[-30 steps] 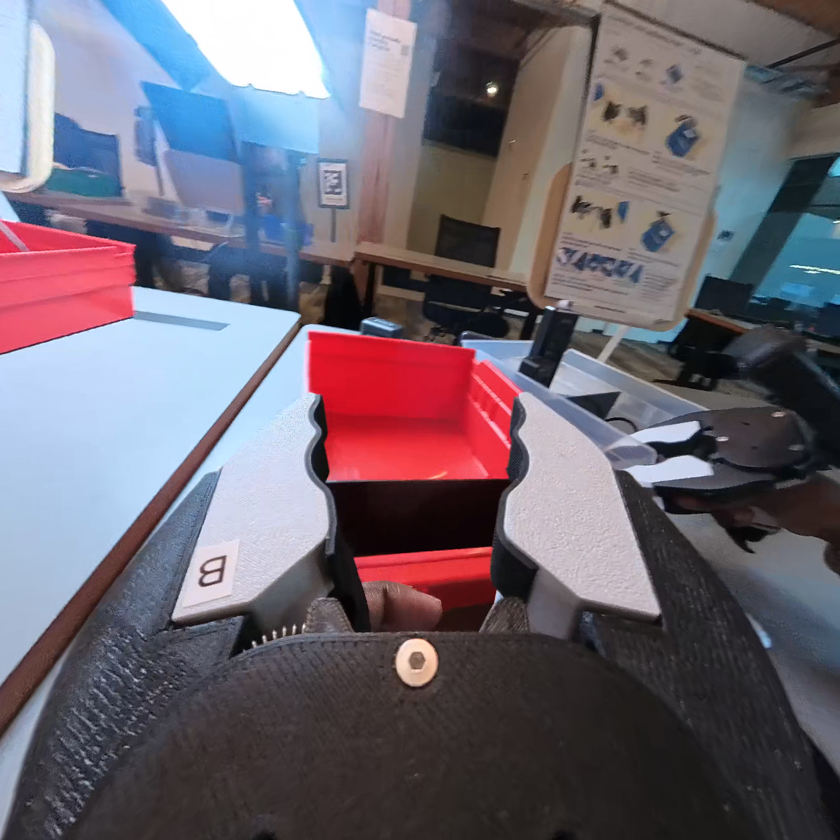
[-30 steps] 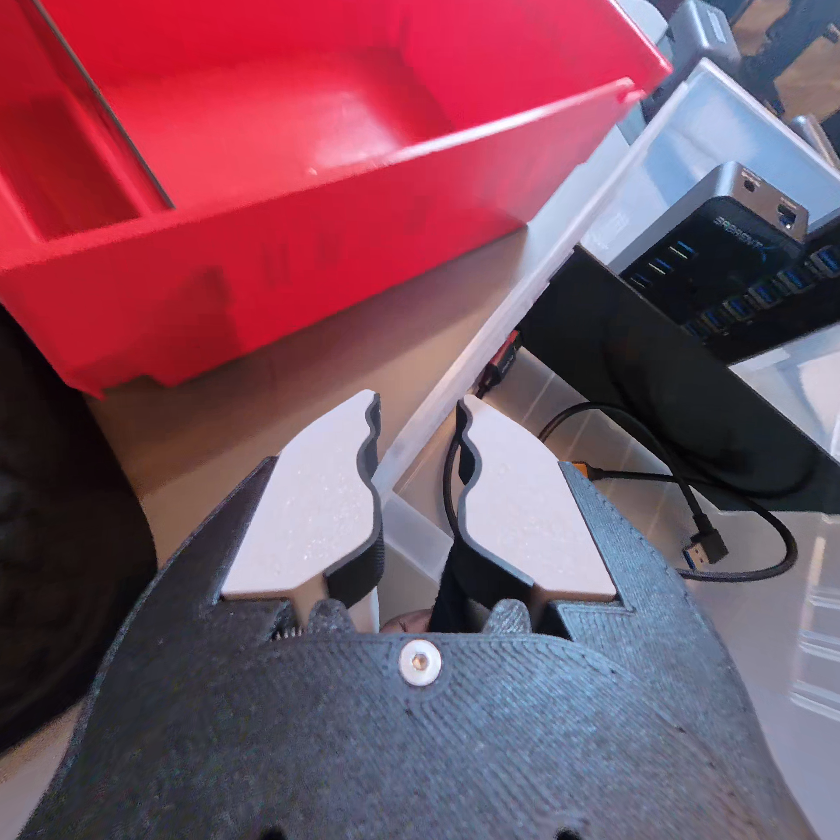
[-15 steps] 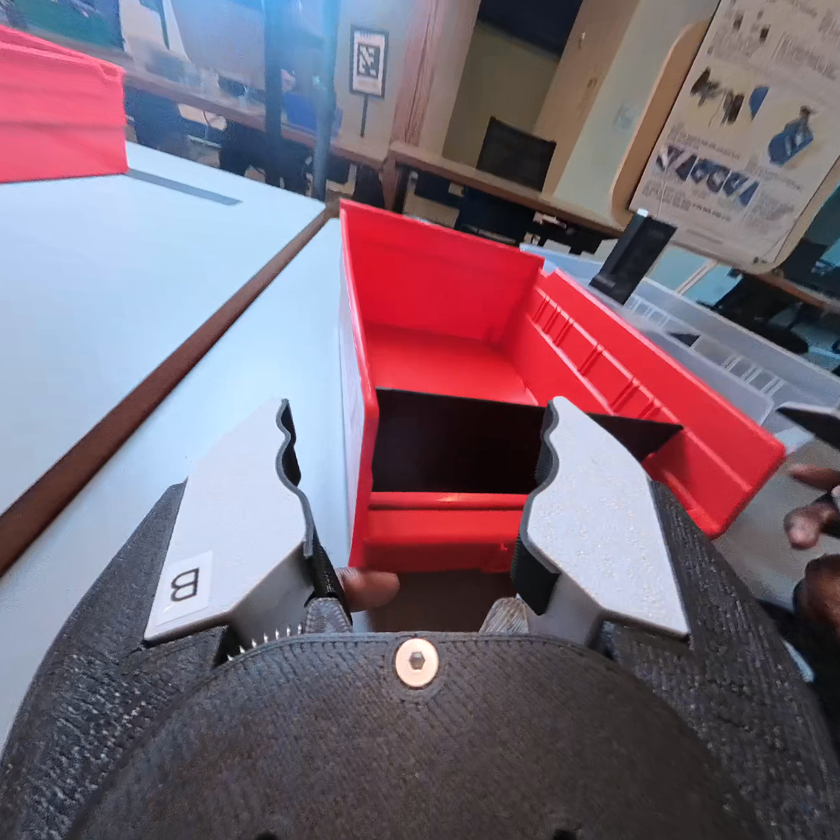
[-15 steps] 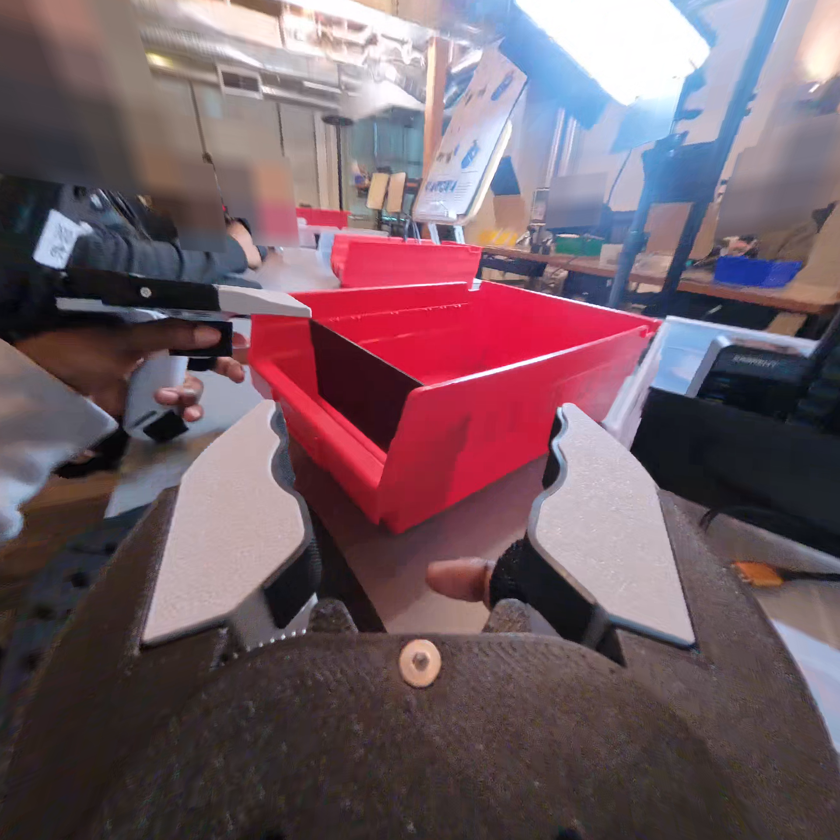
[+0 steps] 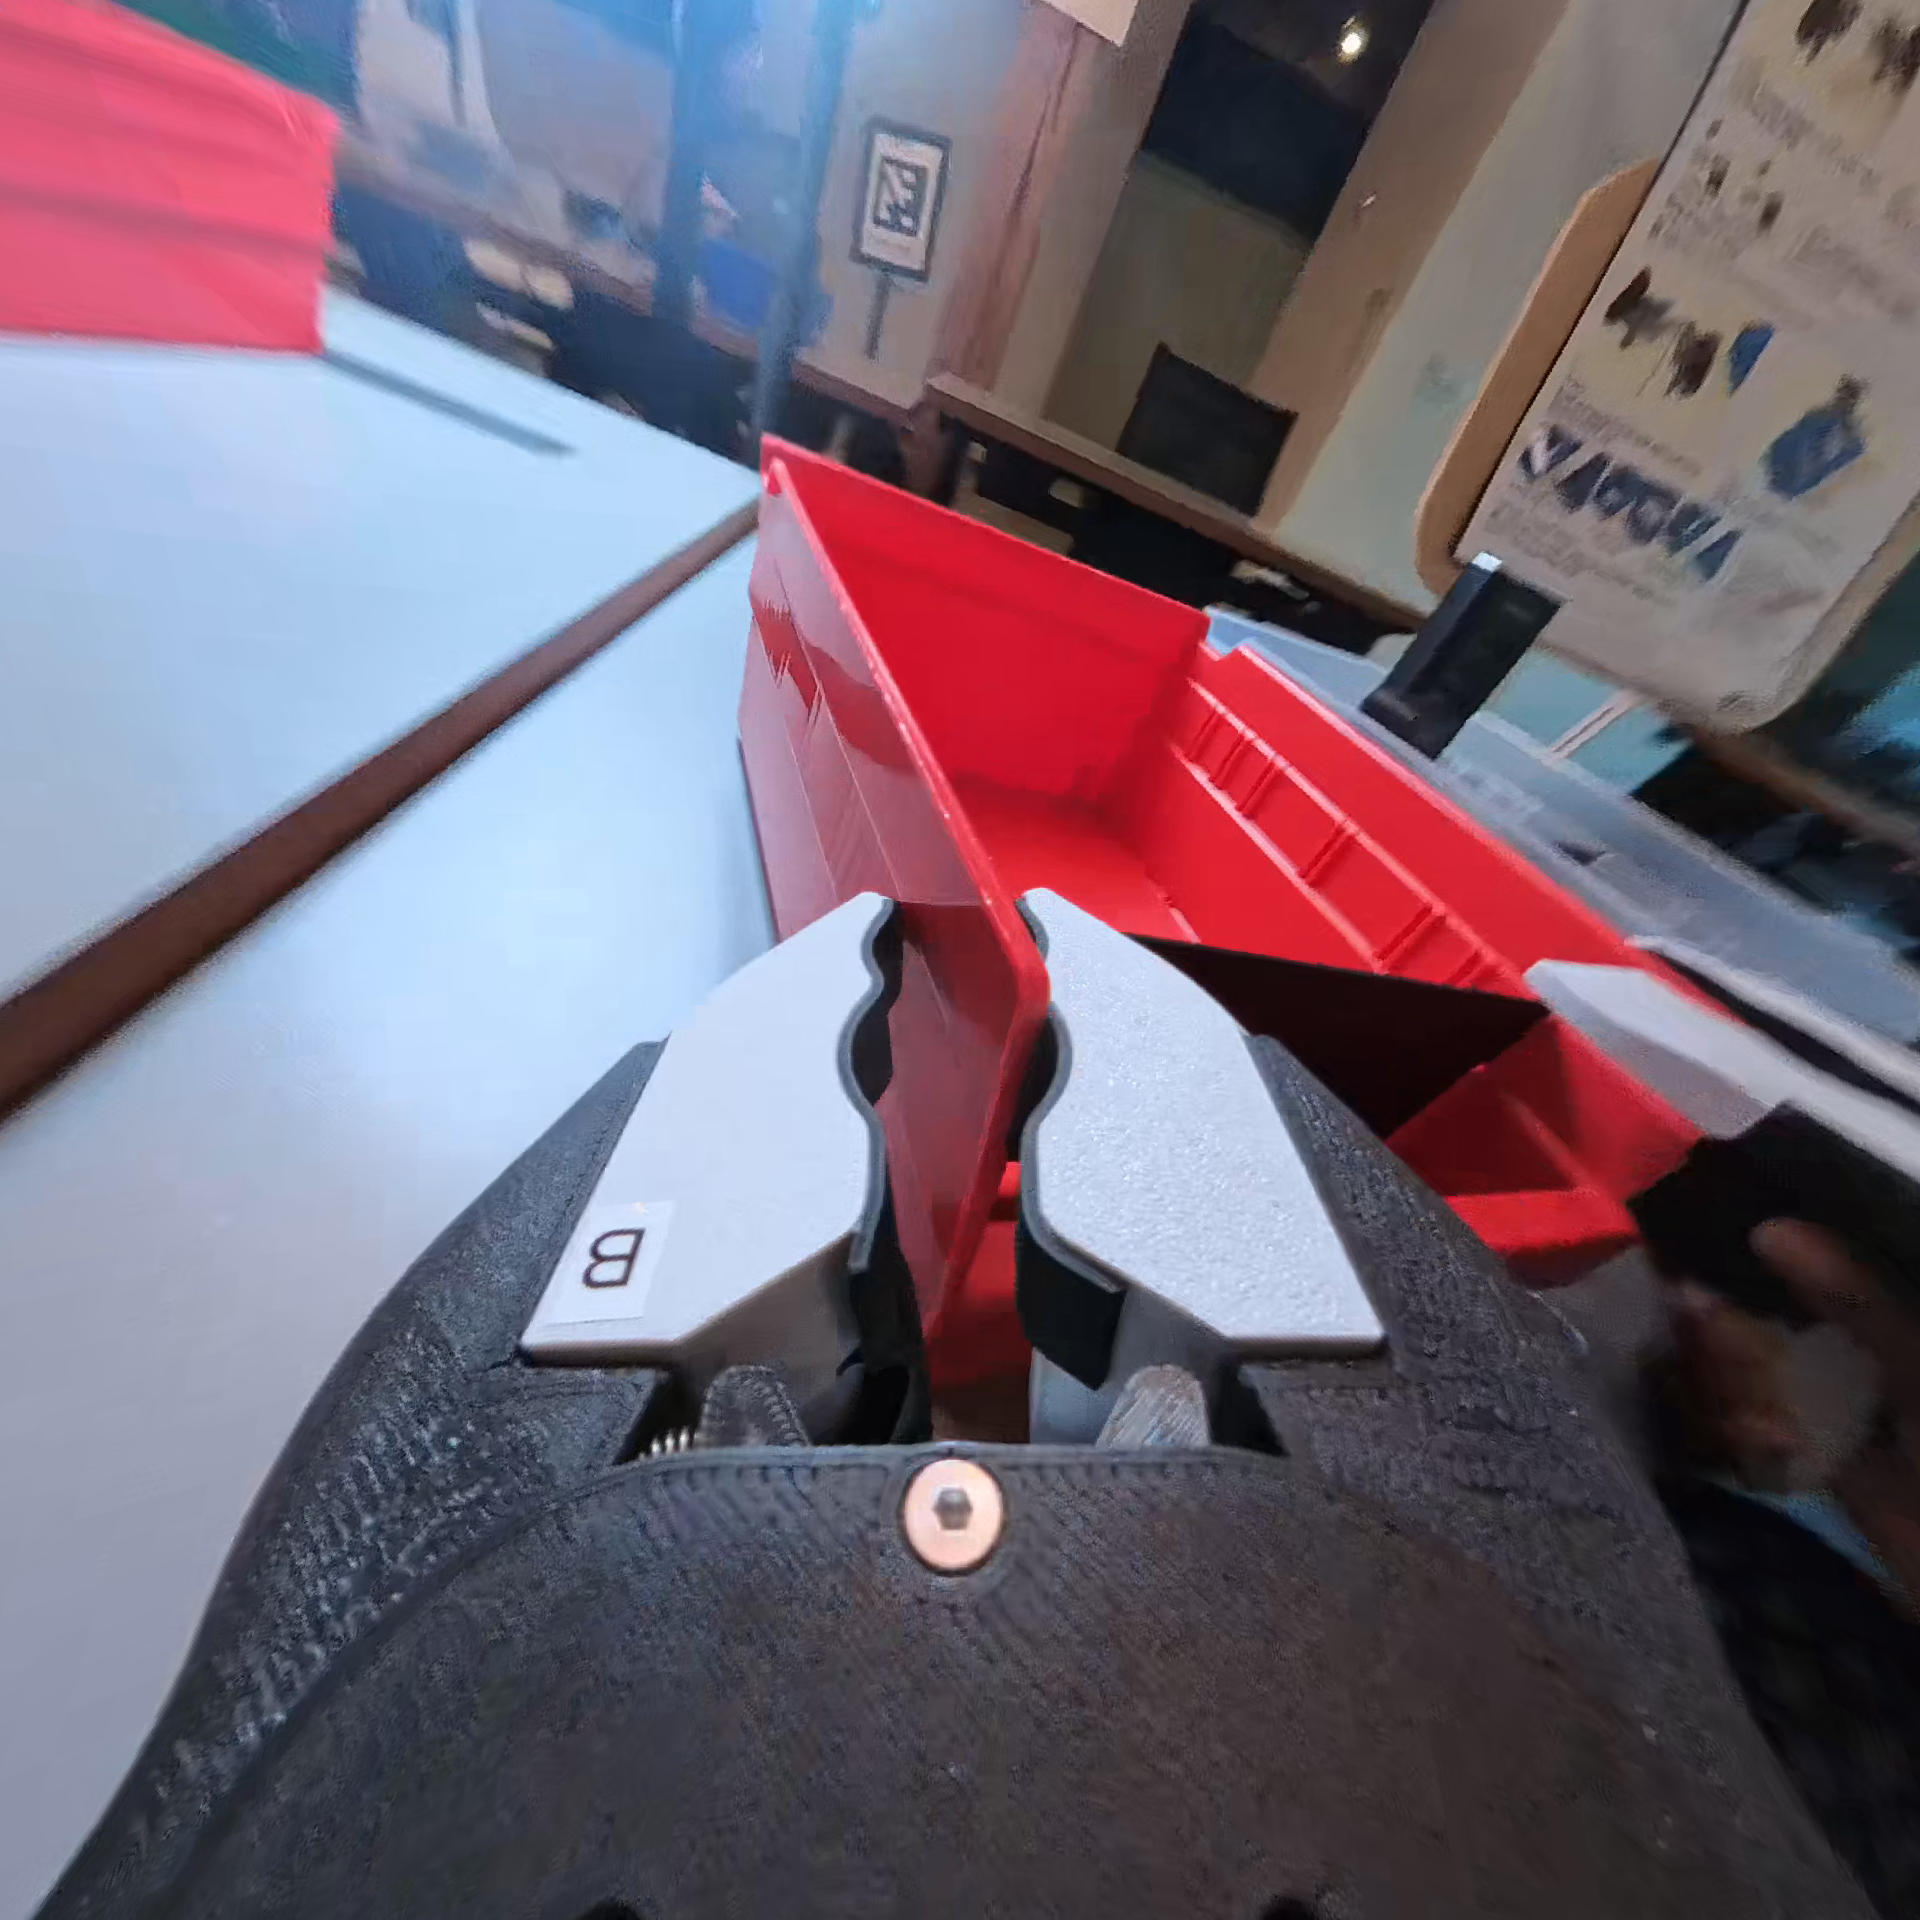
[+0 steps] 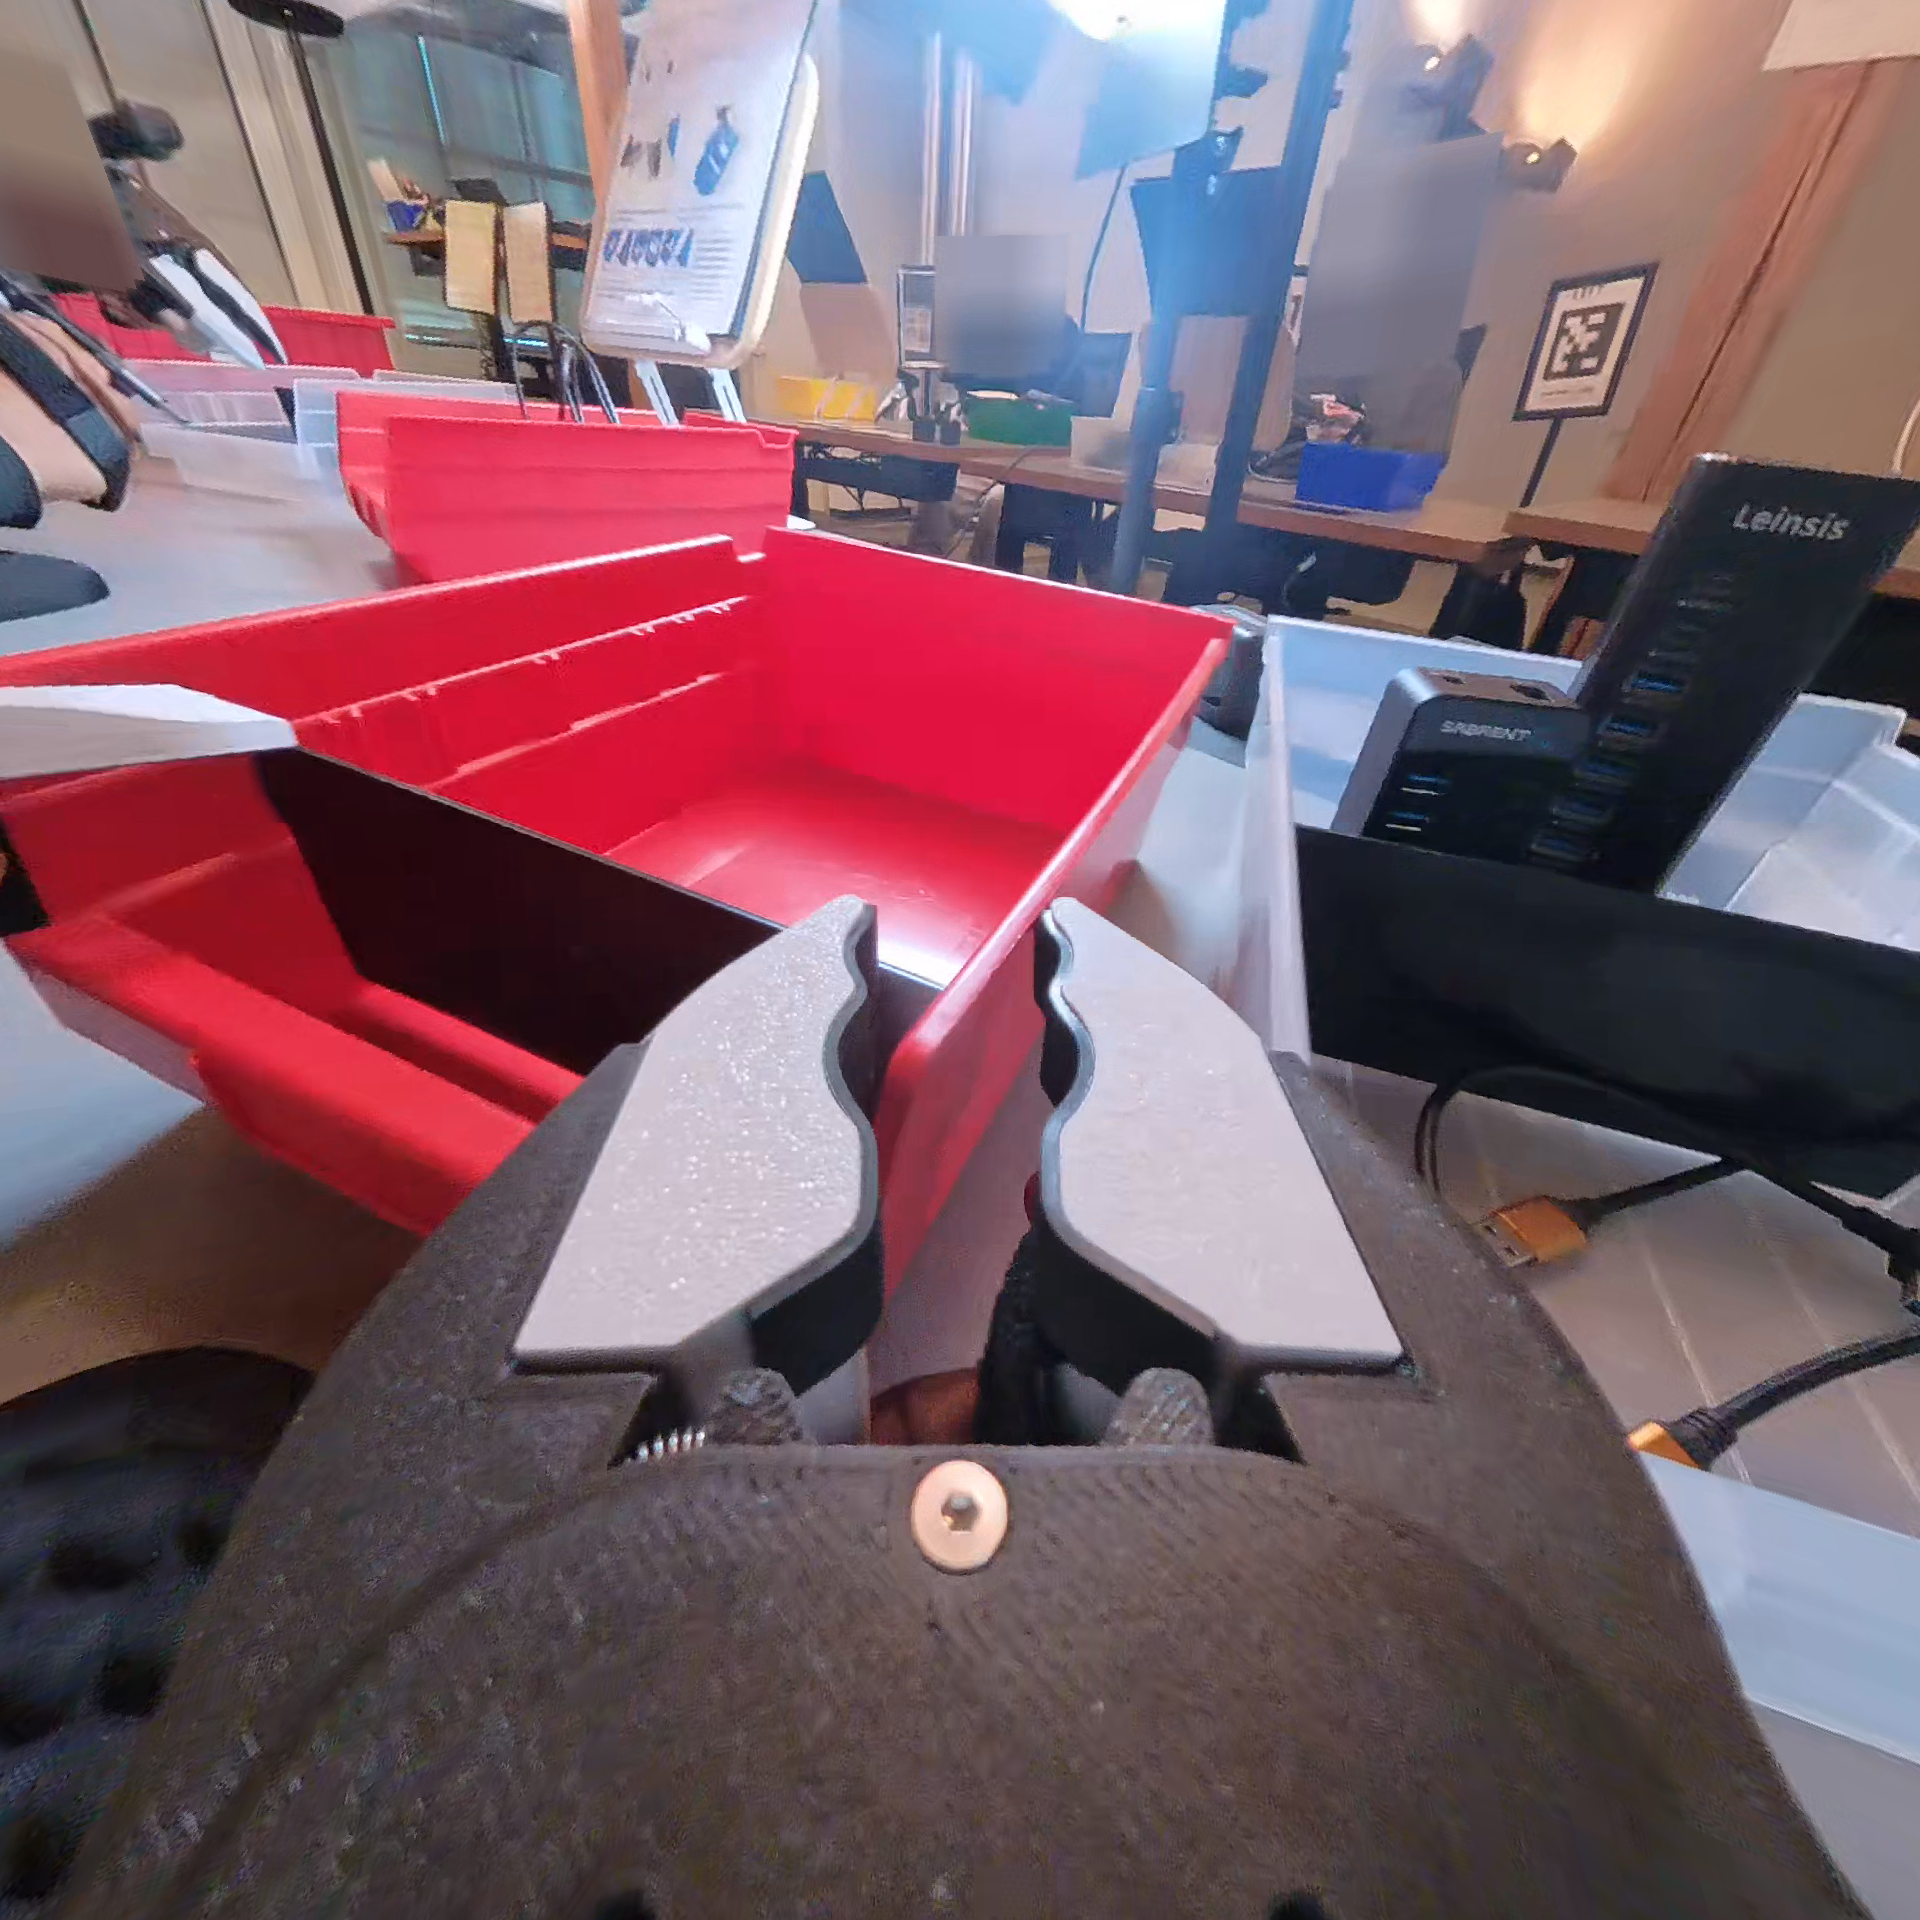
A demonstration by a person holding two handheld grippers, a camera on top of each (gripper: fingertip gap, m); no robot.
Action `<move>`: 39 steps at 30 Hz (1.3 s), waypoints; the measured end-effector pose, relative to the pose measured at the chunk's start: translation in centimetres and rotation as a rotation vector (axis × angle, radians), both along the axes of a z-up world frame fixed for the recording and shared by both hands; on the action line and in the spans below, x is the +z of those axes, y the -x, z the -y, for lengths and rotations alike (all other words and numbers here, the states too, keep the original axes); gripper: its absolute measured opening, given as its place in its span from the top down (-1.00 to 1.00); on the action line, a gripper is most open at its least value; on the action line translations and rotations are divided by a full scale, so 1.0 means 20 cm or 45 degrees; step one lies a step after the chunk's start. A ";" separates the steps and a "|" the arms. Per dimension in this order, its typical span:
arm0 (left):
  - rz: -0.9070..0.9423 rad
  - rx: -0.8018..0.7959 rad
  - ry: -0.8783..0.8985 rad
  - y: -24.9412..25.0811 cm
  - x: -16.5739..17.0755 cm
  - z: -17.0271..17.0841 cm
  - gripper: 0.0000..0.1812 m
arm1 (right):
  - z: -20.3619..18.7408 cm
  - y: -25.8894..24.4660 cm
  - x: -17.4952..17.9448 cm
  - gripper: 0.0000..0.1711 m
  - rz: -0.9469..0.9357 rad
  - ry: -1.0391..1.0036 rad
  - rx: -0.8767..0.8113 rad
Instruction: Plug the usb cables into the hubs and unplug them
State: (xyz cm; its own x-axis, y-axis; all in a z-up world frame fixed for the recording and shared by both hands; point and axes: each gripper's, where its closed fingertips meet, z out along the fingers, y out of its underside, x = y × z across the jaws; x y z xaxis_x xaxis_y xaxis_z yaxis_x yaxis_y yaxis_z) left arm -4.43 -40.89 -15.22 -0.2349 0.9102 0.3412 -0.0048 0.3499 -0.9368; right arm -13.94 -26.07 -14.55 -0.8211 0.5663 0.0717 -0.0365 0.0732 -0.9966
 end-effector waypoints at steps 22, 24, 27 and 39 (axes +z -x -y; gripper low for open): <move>-0.852 -0.148 0.598 0.07 0.91 -1.30 0.78 | -1.39 0.01 0.85 0.88 -0.536 0.650 -0.402; -0.782 -0.288 0.537 0.23 0.87 -1.49 0.77 | -1.61 0.09 0.82 0.90 -0.502 0.605 -0.564; -0.670 -0.464 0.469 0.45 0.81 -1.78 0.77 | -1.94 0.21 0.77 0.93 -0.481 0.515 -0.811; -0.165 -0.848 0.476 1.02 0.33 -2.47 0.71 | -2.67 0.65 0.33 0.93 -0.152 0.217 -1.158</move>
